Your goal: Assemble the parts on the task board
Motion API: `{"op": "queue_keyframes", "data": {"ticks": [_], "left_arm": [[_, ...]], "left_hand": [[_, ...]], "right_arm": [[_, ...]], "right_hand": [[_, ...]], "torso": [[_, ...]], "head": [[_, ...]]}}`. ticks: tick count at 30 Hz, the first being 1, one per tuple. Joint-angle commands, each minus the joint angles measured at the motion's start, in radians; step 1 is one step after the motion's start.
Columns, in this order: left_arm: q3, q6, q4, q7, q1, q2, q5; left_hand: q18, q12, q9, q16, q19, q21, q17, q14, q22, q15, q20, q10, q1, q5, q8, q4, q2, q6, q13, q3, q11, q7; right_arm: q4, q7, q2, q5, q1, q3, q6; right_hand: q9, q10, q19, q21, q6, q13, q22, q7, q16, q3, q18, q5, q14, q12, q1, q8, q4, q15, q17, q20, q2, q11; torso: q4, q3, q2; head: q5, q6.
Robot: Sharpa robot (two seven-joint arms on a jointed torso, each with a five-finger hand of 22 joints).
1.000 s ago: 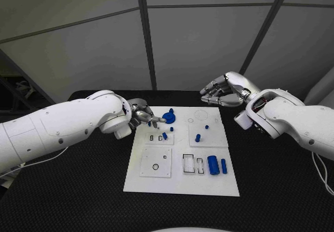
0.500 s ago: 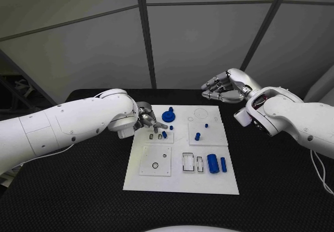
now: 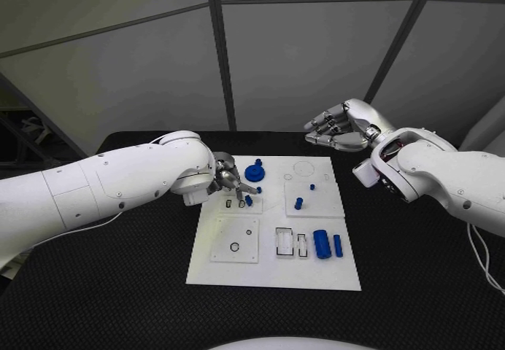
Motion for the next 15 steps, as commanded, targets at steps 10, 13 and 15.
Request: {"op": "queue_keyframes", "data": {"ticks": [10,13,15], "left_arm": [[-0.001,0.028,-0.02,-0.001,0.002,0.023,-0.01],[-0.001,0.03,-0.025,-0.001,0.002,0.028,-0.01],[-0.001,0.033,-0.028,-0.001,0.002,0.031,-0.01]], "left_hand": [[-0.002,-0.003,0.012,-0.002,0.0,0.001,0.093,0.057,0.001,-0.005,-0.004,-0.005,0.006,-0.001,0.013,-0.005,0.009,-0.014,0.0,-0.005,-0.003,0.002],[-0.001,-0.003,0.015,-0.002,-0.001,0.001,0.093,0.056,0.0,-0.005,-0.004,-0.005,0.008,-0.001,0.014,-0.005,0.01,-0.015,0.0,-0.004,-0.003,0.002],[-0.002,-0.002,0.016,-0.002,-0.001,0.001,0.093,0.056,0.001,-0.005,-0.004,-0.005,0.009,0.0,0.015,-0.006,0.01,-0.016,0.0,-0.004,-0.003,0.002]], "right_arm": [[-0.002,0.003,0.006,0.007,0.002,0.001,-0.014],[-0.003,0.003,0.007,0.007,0.002,0.001,-0.014],[-0.003,0.002,0.007,0.007,0.002,0.001,-0.013]], "right_hand": [[0.0,0.0,0.003,-0.012,-0.004,-0.006,-0.006,0.009,-0.011,-0.008,0.012,0.009,-0.002,-0.007,-0.004,-0.004,-0.001,0.009,-0.005,0.009,-0.009,0.007],[0.0,-0.001,0.003,-0.013,-0.004,-0.007,-0.006,0.01,-0.012,-0.008,0.011,0.01,-0.002,-0.007,-0.005,-0.004,-0.001,0.01,-0.005,0.009,-0.009,0.008],[0.0,-0.001,0.003,-0.015,-0.005,-0.008,-0.008,0.01,-0.014,-0.008,0.011,0.011,-0.002,-0.008,-0.005,-0.005,-0.001,0.01,-0.006,0.01,-0.008,0.008]], "torso": [[0.0012,0.0,-0.001],[0.0008,-0.0004,-0.001],[0.0005,-0.0005,-0.001]], "head": [[-0.004,-0.008],[-0.004,-0.01],[-0.005,-0.01]]}}
